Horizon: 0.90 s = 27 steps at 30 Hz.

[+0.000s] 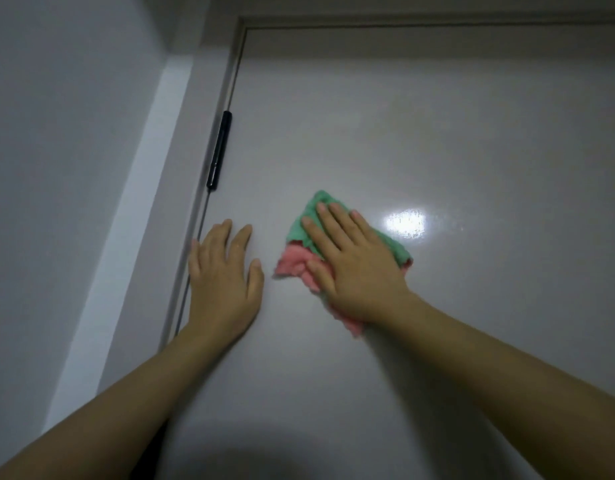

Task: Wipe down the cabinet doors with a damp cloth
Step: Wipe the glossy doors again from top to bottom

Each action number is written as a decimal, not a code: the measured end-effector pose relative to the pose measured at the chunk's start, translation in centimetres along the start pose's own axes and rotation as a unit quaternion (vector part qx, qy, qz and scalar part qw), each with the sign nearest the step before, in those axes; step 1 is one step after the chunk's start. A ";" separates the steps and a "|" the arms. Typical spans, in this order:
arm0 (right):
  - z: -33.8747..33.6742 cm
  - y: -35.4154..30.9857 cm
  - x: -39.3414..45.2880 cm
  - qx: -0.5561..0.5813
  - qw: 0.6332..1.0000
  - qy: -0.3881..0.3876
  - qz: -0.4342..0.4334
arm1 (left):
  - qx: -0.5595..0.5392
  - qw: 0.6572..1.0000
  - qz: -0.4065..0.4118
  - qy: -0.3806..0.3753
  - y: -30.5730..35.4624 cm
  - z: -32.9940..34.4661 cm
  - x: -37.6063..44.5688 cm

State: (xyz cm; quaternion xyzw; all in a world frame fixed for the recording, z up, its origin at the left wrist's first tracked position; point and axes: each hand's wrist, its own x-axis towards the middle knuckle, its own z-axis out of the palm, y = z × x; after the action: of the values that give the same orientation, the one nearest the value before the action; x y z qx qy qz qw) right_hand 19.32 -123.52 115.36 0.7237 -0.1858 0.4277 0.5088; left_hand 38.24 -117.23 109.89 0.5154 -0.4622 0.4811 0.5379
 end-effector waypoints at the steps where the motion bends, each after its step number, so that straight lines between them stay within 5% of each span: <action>1: -0.3 0.8 -0.7 0.002 1.000 -0.012 -0.022 | 0.004 1.000 0.015 -0.003 -0.3 0.0 -0.2; 3: -0.7 3.1 0.1 -0.016 1.000 -0.005 -0.023 | 0.006 1.000 0.030 -0.004 -1.3 -0.4 -0.3; 7: -1.4 6.3 7.0 -0.031 0.979 0.023 0.198 | 0.003 0.997 0.077 0.020 -2.9 -0.8 0.1; 9: -1.0 3.2 10.2 -0.032 0.970 0.029 0.240 | 0.016 0.995 0.096 0.029 -3.6 -0.6 0.2; 15: 0.3 -2.6 8.6 -0.030 0.998 -0.047 -0.031 | 0.015 0.997 0.075 0.028 -4.0 -0.6 0.0; 21: 0.8 -1.0 14.6 -0.043 0.989 -0.008 0.143 | 0.008 0.998 0.060 0.027 -4.4 -0.1 -0.1; 27: 1.1 -3.9 11.2 -0.070 0.997 -0.033 0.022 | 0.015 0.997 0.066 0.025 -4.4 -0.2 0.1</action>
State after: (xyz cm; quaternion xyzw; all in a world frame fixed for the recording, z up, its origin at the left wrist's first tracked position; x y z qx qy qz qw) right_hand 28.88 -120.97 122.00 0.6955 -0.2478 0.4007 0.5426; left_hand 42.59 -117.06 109.45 0.4794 -0.4745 0.5353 0.5084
